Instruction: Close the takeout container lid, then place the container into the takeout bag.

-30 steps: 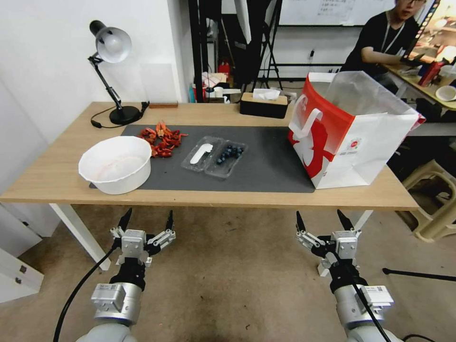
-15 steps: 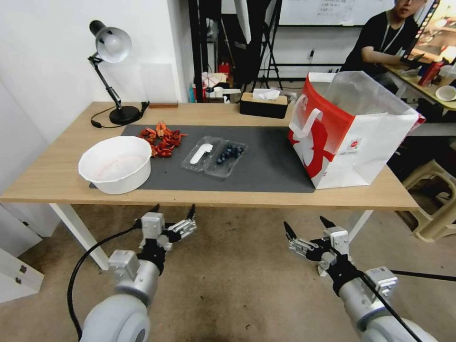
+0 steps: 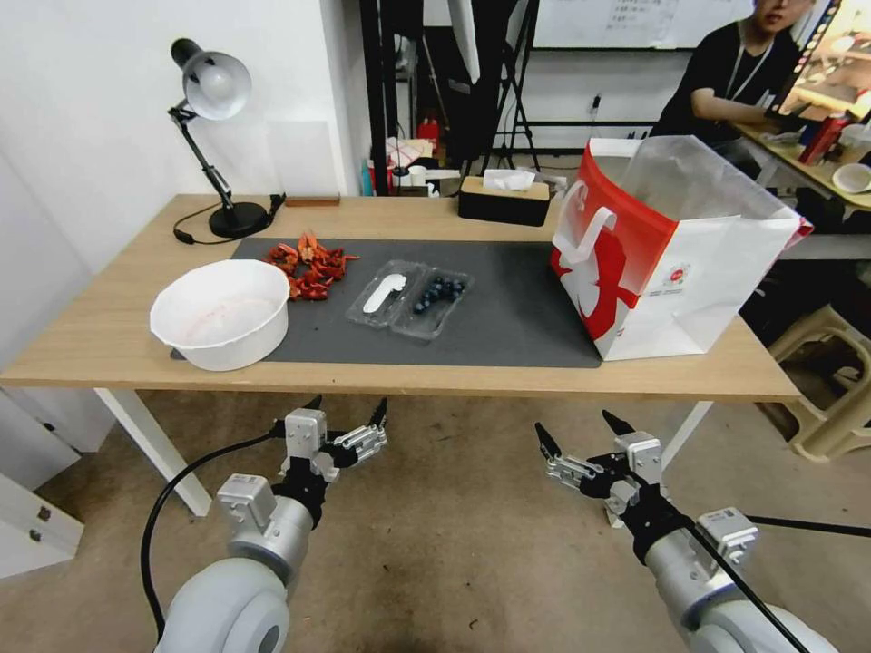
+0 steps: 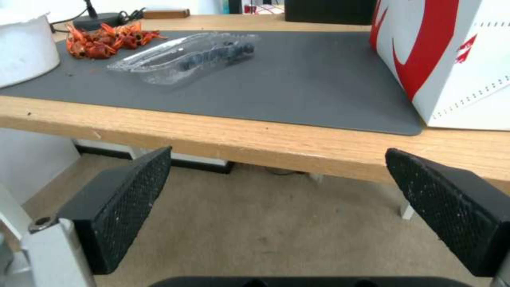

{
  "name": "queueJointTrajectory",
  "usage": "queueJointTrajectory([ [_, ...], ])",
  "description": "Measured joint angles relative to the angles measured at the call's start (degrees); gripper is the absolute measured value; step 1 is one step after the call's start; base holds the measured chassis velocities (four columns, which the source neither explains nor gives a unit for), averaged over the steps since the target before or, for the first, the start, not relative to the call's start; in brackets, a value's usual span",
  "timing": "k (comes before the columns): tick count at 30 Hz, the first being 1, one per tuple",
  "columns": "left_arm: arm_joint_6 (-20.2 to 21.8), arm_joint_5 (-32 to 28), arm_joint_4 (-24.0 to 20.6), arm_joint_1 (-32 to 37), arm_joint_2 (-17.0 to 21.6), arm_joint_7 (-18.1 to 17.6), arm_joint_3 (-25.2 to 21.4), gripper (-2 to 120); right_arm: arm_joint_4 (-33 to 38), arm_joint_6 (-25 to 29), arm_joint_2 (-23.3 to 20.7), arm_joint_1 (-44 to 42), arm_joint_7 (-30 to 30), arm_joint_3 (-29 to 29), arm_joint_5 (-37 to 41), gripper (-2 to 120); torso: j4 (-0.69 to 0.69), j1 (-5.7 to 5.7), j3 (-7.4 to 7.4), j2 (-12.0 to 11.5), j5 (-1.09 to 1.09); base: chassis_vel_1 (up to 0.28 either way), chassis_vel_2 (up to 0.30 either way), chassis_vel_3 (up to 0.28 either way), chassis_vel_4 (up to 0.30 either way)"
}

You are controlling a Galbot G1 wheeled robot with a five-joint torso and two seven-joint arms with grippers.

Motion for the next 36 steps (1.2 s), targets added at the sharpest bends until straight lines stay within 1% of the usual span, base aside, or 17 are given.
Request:
queueJointTrajectory([
  [6, -0.5, 0.4, -0.1, 0.7, -0.2, 0.0, -0.2, 100, -0.1, 0.2, -0.5, 0.9, 0.1, -0.4, 1.1, 100, -0.01, 0.0, 0.0, 0.0, 0.0, 0.0, 0.0, 0.0, 0.0],
  [9, -0.5, 0.6, -0.3, 1.2, -0.3, 0.0, -0.7, 100, -1.2, -0.3, -2.4, 5.0, 1.1, -1.3, 4.5, 100, -0.01, 0.0, 0.0, 0.0, 0.0, 0.0, 0.0, 0.0, 0.0],
  [10, -0.5, 0.6, -0.3, 1.2, -0.3, 0.0, -0.7, 100, -1.2, -0.3, -2.4, 5.0, 1.1, -1.3, 4.5, 100, -0.01, 0.0, 0.0, 0.0, 0.0, 0.0, 0.0, 0.0, 0.0],
  [13, -0.4, 1.1, -0.6, 1.7, -0.4, -0.1, -0.8, 100, -3.9, -0.8, -5.4, 10.7, 2.4, -2.8, 8.2, 100, 0.0, 0.0, 0.0, 0.0, 0.01, 0.0, 0.0, 0.0, 0.0],
  [14, -0.4, 1.1, -0.6, 1.7, -0.4, -0.1, -0.8, 100, -3.9, -0.8, -5.4, 10.7, 2.4, -2.8, 8.2, 100, 0.0, 0.0, 0.0, 0.0, 0.01, 0.0, 0.0, 0.0, 0.0],
  [17, -0.4, 1.5, -0.7, 2.0, -1.0, -0.1, -0.9, 100, -8.2, 0.4, -8.8, 15.9, 3.5, -5.2, 12.7, 100, 0.0, 0.0, 0.0, 0.0, 0.01, 0.0, 0.0, 0.0, 0.0],
  [18, -0.4, 1.5, -0.7, 2.0, -1.0, -0.1, -0.9, 100, -8.2, 0.4, -8.8, 15.9, 3.5, -5.2, 12.7, 100, 0.0, 0.0, 0.0, 0.0, 0.01, 0.0, 0.0, 0.0, 0.0],
  [20, -0.4, 1.6, -0.7, 2.4, -1.4, -0.3, -0.9, 100, -11.3, 1.8, -11.0, 19.7, 4.5, -7.3, 16.3, 100, 0.0, 0.0, 0.0, 0.0, 0.02, 0.0, 0.0, 0.0, 0.0],
  [21, -0.4, 1.6, -0.7, 2.4, -1.4, -0.3, -0.9, 100, -11.3, 1.8, -11.0, 19.7, 4.5, -7.3, 16.3, 100, 0.0, 0.0, 0.0, 0.0, 0.02, 0.0, 0.0, 0.0, 0.0],
  [24, -0.4, 1.9, -0.7, 2.9, -1.7, -0.3, -1.2, 100, -14.8, 2.4, -13.2, 25.8, 7.4, -11.4, 20.7, 100, 0.0, 0.0, 0.01, 0.0, 0.0, 0.0, 0.0, 0.0, 0.0],
  [25, -0.4, 1.9, -0.7, 2.9, -1.7, -0.3, -1.2, 100, -14.8, 2.4, -13.2, 25.8, 7.4, -11.4, 20.7, 100, 0.0, 0.0, 0.01, 0.0, 0.0, 0.0, 0.0, 0.0, 0.0],
  [26, -0.5, 1.9, -0.6, 2.9, -1.8, -0.3, -1.2, 100, -15.9, 2.2, -13.5, 28.0, 8.4, -12.9, 21.6, 100, 0.0, 0.0, 0.0, 0.0, 0.01, 0.0, 0.0, 0.0, 0.0],
  [28, -0.5, 1.9, -0.4, 2.9, -1.9, -0.2, -1.3, 100, -17.8, 1.1, -13.7, 32.1, 10.0, -15.8, 22.7, 100, 0.0, 0.0, 0.01, 0.0, 0.0, 0.0, 0.0, 0.0, 0.0],
  [29, -0.5, 1.9, -0.4, 2.9, -1.9, -0.2, -1.3, 100, -17.8, 1.1, -13.7, 32.1, 10.0, -15.8, 22.7, 100, 0.0, 0.0, 0.01, 0.0, 0.0, 0.0, 0.0, 0.0, 0.0],
  [33, -0.7, 1.9, 0.0, 2.9, -1.9, -0.3, -1.5, 100, -21.0, -3.3, -13.3, 39.7, 15.6, -22.0, 24.2, 100, 0.01, 0.0, 0.01, 0.0, 0.0, 0.0, 0.0, 0.0, 0.0],
  [34, -0.7, 1.9, 0.0, 2.9, -1.9, -0.3, -1.5, 100, -21.0, -3.3, -13.3, 39.7, 15.6, -22.0, 24.2, 100, 0.01, 0.0, 0.01, 0.0, 0.0, 0.0, 0.0, 0.0, 0.0],
  [36, -0.8, 1.9, 0.1, 2.9, -2.0, -0.5, -1.7, 100, -22.0, -5.8, -12.9, 42.7, 19.7, -24.9, 24.3, 100, 0.0, 0.01, 0.01, 0.0, 0.0, 0.0, 0.0, 0.0, 0.0],
])
